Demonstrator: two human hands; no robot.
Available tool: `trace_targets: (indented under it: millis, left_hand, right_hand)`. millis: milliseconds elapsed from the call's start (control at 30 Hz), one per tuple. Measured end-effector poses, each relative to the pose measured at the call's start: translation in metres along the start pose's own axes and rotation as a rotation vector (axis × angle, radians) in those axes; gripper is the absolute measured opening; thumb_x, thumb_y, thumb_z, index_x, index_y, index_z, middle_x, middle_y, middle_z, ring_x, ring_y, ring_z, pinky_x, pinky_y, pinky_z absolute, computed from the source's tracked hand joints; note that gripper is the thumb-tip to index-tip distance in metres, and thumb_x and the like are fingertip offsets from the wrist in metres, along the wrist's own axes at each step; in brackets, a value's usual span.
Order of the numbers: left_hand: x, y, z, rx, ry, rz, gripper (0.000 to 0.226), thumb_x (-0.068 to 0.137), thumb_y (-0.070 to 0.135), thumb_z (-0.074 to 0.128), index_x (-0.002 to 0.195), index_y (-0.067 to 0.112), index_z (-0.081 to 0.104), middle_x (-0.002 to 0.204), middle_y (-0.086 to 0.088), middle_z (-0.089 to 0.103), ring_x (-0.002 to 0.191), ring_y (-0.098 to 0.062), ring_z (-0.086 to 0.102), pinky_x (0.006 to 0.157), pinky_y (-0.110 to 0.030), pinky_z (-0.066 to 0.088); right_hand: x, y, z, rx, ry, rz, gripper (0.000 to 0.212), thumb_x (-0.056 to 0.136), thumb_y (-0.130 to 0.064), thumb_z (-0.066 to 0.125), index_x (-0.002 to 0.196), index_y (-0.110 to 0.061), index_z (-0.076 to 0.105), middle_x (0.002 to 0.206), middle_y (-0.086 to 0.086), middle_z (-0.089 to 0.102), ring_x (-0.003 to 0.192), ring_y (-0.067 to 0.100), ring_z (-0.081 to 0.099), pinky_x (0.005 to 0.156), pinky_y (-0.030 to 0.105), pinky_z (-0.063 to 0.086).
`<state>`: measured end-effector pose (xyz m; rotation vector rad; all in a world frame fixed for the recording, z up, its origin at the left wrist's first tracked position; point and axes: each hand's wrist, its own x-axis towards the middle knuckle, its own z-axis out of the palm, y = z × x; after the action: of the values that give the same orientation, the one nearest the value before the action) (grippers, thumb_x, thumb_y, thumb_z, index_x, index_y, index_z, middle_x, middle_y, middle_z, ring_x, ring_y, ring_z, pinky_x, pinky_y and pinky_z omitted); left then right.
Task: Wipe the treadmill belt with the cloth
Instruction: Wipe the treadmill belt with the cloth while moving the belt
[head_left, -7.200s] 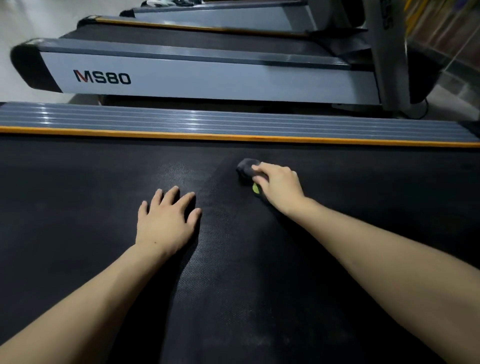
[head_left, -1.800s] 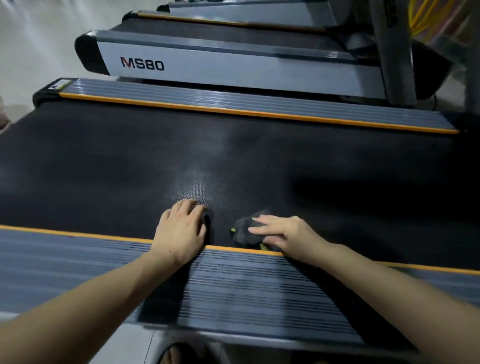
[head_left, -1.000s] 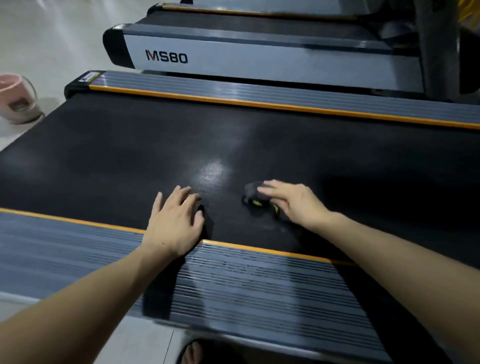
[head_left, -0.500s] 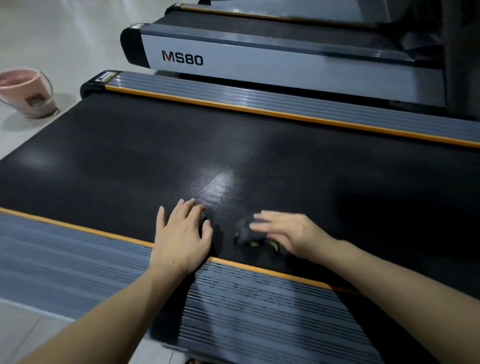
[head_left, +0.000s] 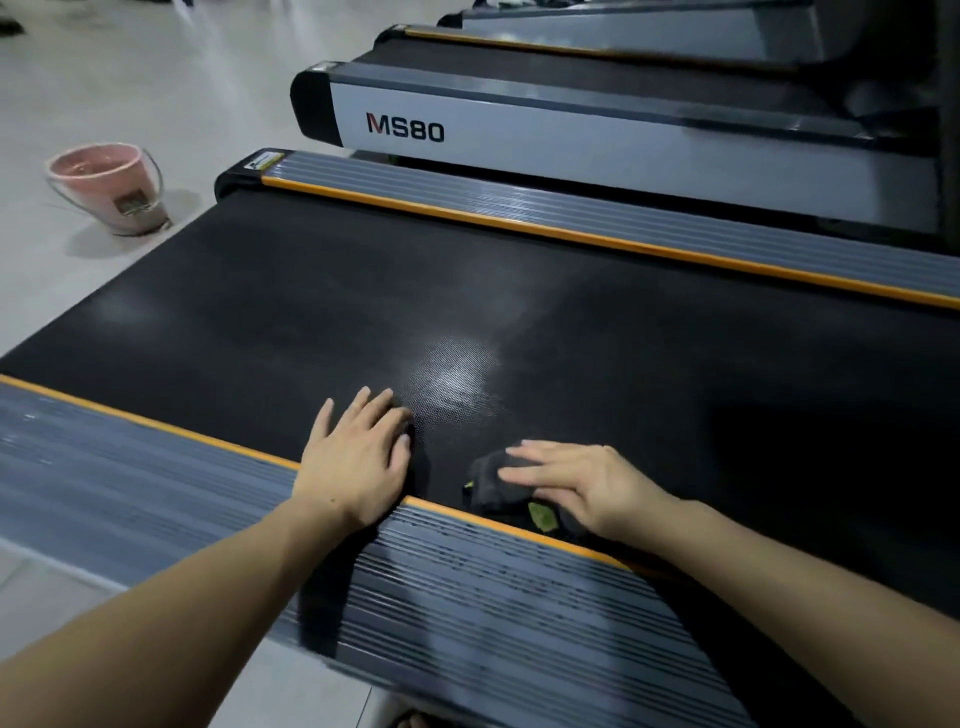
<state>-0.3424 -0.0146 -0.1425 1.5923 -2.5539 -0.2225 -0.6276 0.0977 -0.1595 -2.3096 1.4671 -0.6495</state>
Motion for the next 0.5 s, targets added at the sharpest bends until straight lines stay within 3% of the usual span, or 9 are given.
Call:
trace_targets:
  millis: [67, 133, 200, 267, 333, 433, 500]
  left_hand:
    - [0.001, -0.003, 0.003, -0.045, 0.01, -0.038, 0.051, 0.098, 0.047, 0.024, 0.143, 0.033, 0.046, 0.162, 0.008, 0.03, 0.154, -0.013, 0.013, 0.125, -0.045, 0.007]
    - [0.002, -0.003, 0.005, -0.064, 0.034, -0.074, 0.052, 0.097, 0.046, 0.026, 0.142, 0.031, 0.046, 0.161, 0.007, 0.034, 0.153, -0.013, 0.016, 0.125, -0.043, 0.01]
    - [0.001, -0.005, 0.005, -0.065, 0.047, -0.118, 0.049, 0.098, 0.043, 0.029, 0.142, 0.029, 0.047, 0.16, 0.006, 0.035, 0.153, -0.013, 0.017, 0.125, -0.044, 0.01]
    - [-0.002, -0.006, 0.005, -0.065, 0.059, -0.158, 0.048, 0.099, 0.041, 0.032, 0.142, 0.029, 0.047, 0.16, 0.005, 0.035, 0.153, -0.014, 0.017, 0.125, -0.046, 0.008]
    - [0.0, -0.006, 0.005, -0.068, 0.061, -0.175, 0.049, 0.099, 0.042, 0.032, 0.143, 0.029, 0.046, 0.161, 0.005, 0.034, 0.153, -0.014, 0.017, 0.125, -0.046, 0.006]
    - [0.004, -0.005, 0.008, -0.066, 0.054, -0.164, 0.05, 0.098, 0.043, 0.03, 0.143, 0.03, 0.046, 0.16, 0.006, 0.034, 0.152, -0.013, 0.017, 0.125, -0.046, 0.007]
    - [0.005, -0.006, 0.009, -0.07, 0.053, -0.161, 0.051, 0.097, 0.044, 0.028, 0.143, 0.03, 0.046, 0.16, 0.007, 0.035, 0.152, -0.013, 0.019, 0.125, -0.046, 0.009]
  right_hand:
    - [0.022, 0.019, -0.004, -0.069, 0.02, 0.0, 0.036, 0.096, -0.023, 0.06, 0.13, -0.035, 0.063, 0.14, -0.008, 0.057, 0.133, 0.009, 0.05, 0.112, 0.026, 0.038]
    - [0.054, 0.046, -0.006, -0.14, 0.144, 0.074, 0.037, 0.094, -0.019, 0.063, 0.128, -0.034, 0.065, 0.138, -0.006, 0.06, 0.128, 0.015, 0.055, 0.107, 0.03, 0.044]
    - [0.091, 0.06, -0.011, -0.158, 0.308, 0.321, 0.037, 0.093, -0.019, 0.065, 0.126, -0.035, 0.066, 0.138, -0.006, 0.059, 0.128, 0.017, 0.055, 0.107, 0.033, 0.044]
    - [0.109, 0.057, -0.01, -0.143, 0.348, 0.514, 0.035, 0.094, -0.021, 0.065, 0.125, -0.036, 0.067, 0.14, -0.008, 0.058, 0.13, 0.016, 0.053, 0.11, 0.033, 0.04]
    - [0.099, 0.039, -0.003, -0.1, 0.318, 0.41, 0.035, 0.091, -0.019, 0.068, 0.123, -0.035, 0.068, 0.138, -0.006, 0.06, 0.129, 0.017, 0.055, 0.109, 0.032, 0.041]
    - [0.045, -0.006, 0.017, -0.022, 0.076, 0.039, 0.036, 0.095, -0.024, 0.063, 0.129, -0.036, 0.064, 0.141, -0.008, 0.056, 0.132, 0.011, 0.051, 0.111, 0.029, 0.04]
    - [0.028, -0.021, 0.026, 0.039, -0.035, -0.035, 0.036, 0.098, -0.027, 0.059, 0.132, -0.036, 0.061, 0.145, -0.01, 0.053, 0.138, 0.006, 0.043, 0.116, 0.027, 0.033]
